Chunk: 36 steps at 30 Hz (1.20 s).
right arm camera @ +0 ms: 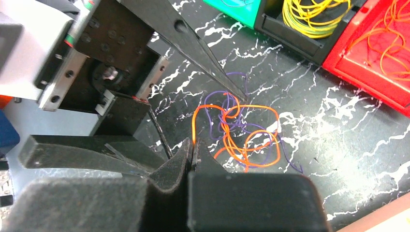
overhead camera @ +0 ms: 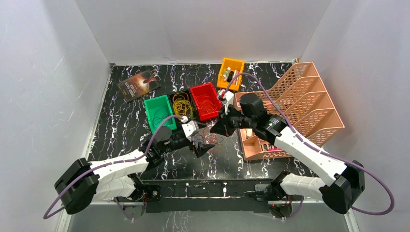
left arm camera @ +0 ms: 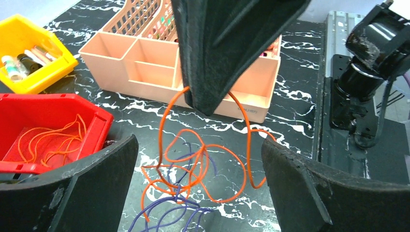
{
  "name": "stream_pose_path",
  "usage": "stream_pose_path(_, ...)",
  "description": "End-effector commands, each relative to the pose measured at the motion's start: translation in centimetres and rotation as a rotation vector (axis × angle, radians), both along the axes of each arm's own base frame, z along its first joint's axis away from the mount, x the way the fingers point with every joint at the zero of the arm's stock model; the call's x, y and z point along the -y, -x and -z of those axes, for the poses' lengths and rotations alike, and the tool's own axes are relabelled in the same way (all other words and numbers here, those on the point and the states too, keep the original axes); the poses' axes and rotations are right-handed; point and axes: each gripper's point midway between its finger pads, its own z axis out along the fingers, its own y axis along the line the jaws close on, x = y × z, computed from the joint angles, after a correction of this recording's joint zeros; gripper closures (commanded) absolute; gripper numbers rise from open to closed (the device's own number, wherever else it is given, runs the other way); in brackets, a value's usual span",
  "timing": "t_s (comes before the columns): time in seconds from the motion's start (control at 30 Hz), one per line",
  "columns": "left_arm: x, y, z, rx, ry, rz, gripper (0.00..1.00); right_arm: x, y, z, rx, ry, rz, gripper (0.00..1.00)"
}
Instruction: Untangle the cables
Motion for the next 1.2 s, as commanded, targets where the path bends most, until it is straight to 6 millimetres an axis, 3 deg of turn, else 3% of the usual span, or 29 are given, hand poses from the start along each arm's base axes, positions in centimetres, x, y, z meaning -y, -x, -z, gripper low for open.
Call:
stream_pose_path(0.0,1.3,1.0,-4.1,0.128,0.081,0.095,0.02,-0.5,0.6,-4.6,0.091,-0.092,-0.063,1.0)
stream_pose_path(0.13,1.5,0.9,-4.2,0.138,0.082,0.092,0.02,-0.5,1.1,-4.8,0.087,-0.098,-0.092,1.0)
stream_pose_path(0.27,1.5,-0.4,-3.9,0.142,0.071,0.032,0.04,-0.6,2.1,-5.5,0.085,-0.123,-0.143,1.0)
stream_pose_path(0.33,1.7,-0.6,-3.7,0.138,0.067,0.03,0.13,-0.6,2.2,-6.2,0.095,-0.14,-0.144,1.0)
stream_pose_path(0.5,2.3,-0.5,-1.9,0.093,0.035,0.052,0.45,-0.5,2.3,-9.6,0.147,-0.203,-0.131,1.0)
stream_pose_path(0.67,1.7,-0.3,0.1,0.008,0.023,0.022,0.57,0.4,2.1,-13.2,0.223,-0.242,-0.077,1.0)
stream_pose_path(0.8,1.5,0.2,1.4,-0.046,0.014,0.028,0.86,1.3,1.9,-15.0,0.268,-0.253,-0.031,1.0)
stream_pose_path(0.83,1.4,0.4,1.7,-0.06,0.012,0.032,0.89,1.4,1.8,-15.3,0.277,-0.255,-0.022,1.0)
stream_pose_path(1.17,1.0,1.2,4.6,-0.144,-0.029,0.037,0.87,3.6,1.6,-20.7,0.416,-0.34,0.088,1.0)
